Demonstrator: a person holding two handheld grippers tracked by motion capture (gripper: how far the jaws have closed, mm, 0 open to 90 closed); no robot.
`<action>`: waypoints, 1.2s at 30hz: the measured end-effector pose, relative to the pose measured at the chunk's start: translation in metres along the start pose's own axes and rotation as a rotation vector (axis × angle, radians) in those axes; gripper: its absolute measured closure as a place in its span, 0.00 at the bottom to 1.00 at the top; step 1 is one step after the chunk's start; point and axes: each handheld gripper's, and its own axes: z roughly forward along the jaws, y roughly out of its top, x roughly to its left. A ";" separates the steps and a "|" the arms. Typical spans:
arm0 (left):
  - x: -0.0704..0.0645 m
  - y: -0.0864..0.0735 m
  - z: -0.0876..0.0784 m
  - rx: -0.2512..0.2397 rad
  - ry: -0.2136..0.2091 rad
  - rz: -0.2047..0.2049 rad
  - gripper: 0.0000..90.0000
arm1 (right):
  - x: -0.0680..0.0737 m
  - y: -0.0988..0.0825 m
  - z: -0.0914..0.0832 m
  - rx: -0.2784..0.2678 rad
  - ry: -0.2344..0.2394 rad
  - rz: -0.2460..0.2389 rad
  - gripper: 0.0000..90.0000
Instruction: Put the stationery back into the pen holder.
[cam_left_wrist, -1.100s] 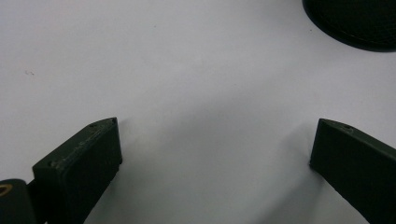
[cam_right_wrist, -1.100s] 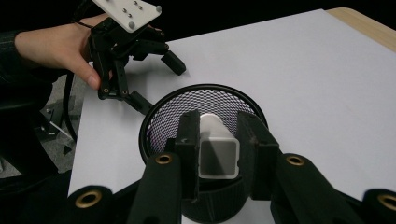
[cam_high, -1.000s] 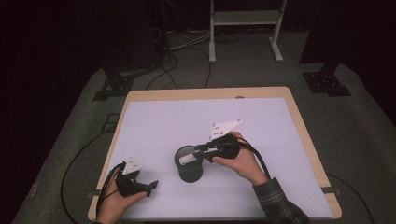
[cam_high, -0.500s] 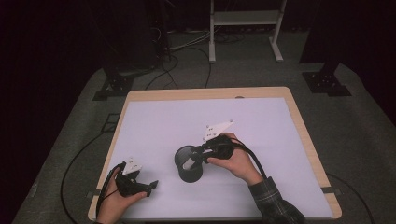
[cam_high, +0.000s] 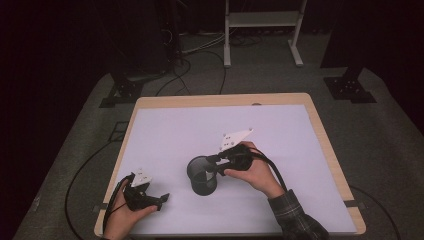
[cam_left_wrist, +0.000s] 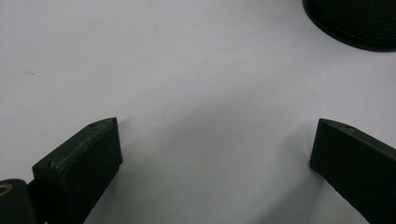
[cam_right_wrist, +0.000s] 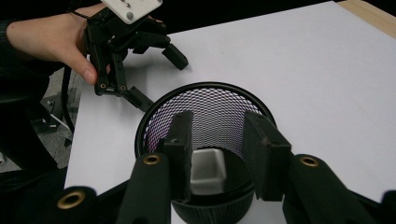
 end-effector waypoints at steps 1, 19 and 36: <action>0.000 0.000 0.000 0.000 0.000 0.000 0.01 | 0.000 0.000 -0.002 0.001 -0.003 0.002 0.68; 0.000 0.000 0.000 0.000 -0.001 0.000 0.01 | -0.011 -0.028 -0.044 -0.024 -0.107 0.039 0.46; 0.000 0.000 0.000 0.000 0.001 0.002 0.01 | -0.015 -0.066 -0.074 -0.012 -0.206 0.074 0.37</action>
